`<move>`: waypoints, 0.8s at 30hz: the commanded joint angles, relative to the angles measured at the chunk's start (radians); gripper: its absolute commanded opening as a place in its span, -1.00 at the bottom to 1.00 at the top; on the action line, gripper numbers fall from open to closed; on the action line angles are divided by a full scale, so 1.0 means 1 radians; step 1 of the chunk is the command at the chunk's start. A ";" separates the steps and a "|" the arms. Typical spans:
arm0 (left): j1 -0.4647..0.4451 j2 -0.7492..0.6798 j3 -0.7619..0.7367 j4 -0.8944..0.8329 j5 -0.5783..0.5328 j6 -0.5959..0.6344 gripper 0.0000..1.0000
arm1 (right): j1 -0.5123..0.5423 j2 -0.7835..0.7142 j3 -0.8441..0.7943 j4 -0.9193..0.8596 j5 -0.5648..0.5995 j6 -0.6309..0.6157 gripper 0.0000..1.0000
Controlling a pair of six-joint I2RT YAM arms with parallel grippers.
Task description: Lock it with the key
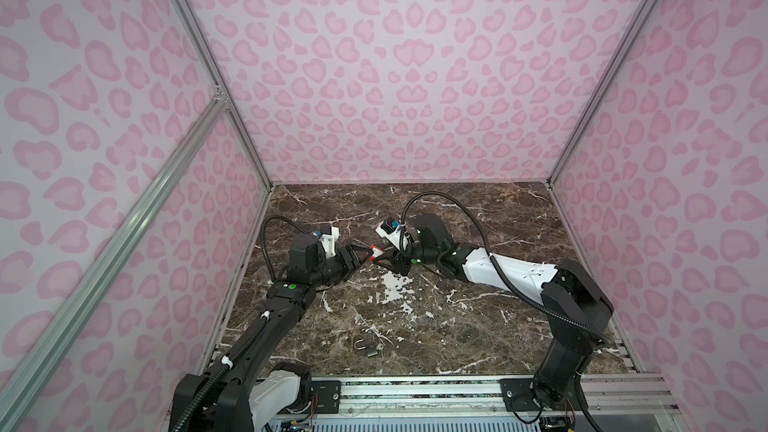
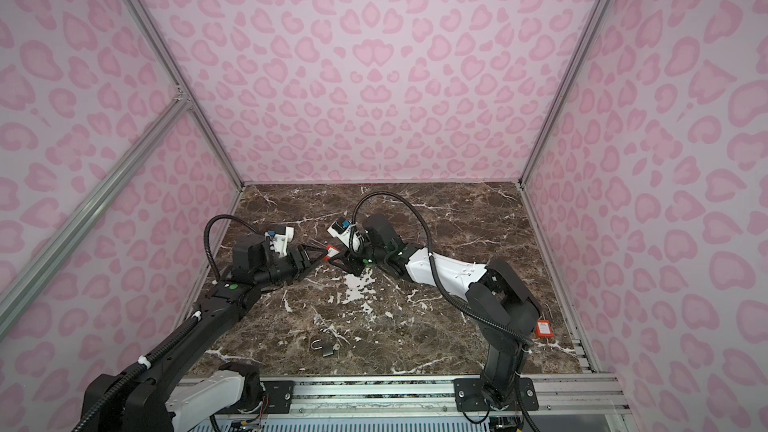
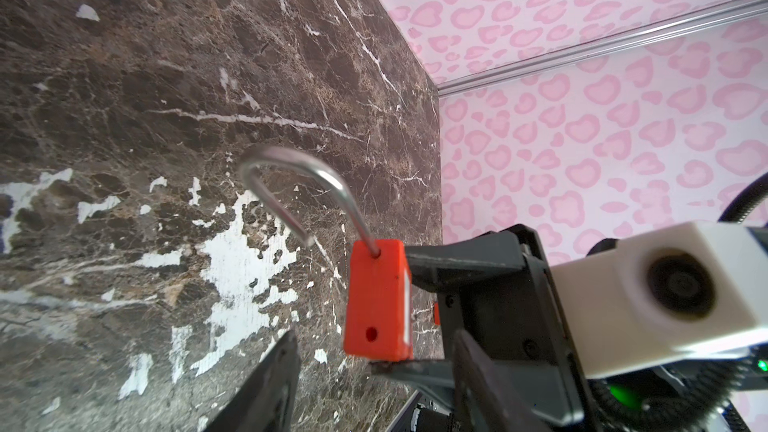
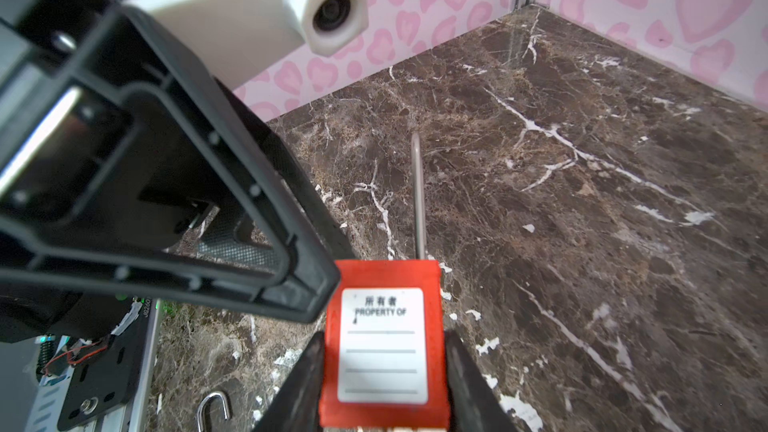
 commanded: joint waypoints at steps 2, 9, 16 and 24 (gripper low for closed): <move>-0.004 -0.031 -0.011 0.045 0.007 -0.011 0.05 | 0.018 -0.007 0.007 0.042 0.001 0.017 -0.37; -0.004 -0.044 -0.013 0.060 0.025 -0.026 -0.12 | 0.048 0.000 0.025 0.029 0.034 0.000 -0.37; -0.002 -0.066 0.002 0.058 -0.002 -0.038 -0.65 | 0.055 -0.009 0.033 0.011 0.017 -0.001 -0.34; -0.003 -0.042 0.043 0.092 -0.011 -0.064 -0.85 | 0.014 -0.085 -0.088 0.242 0.025 0.120 0.60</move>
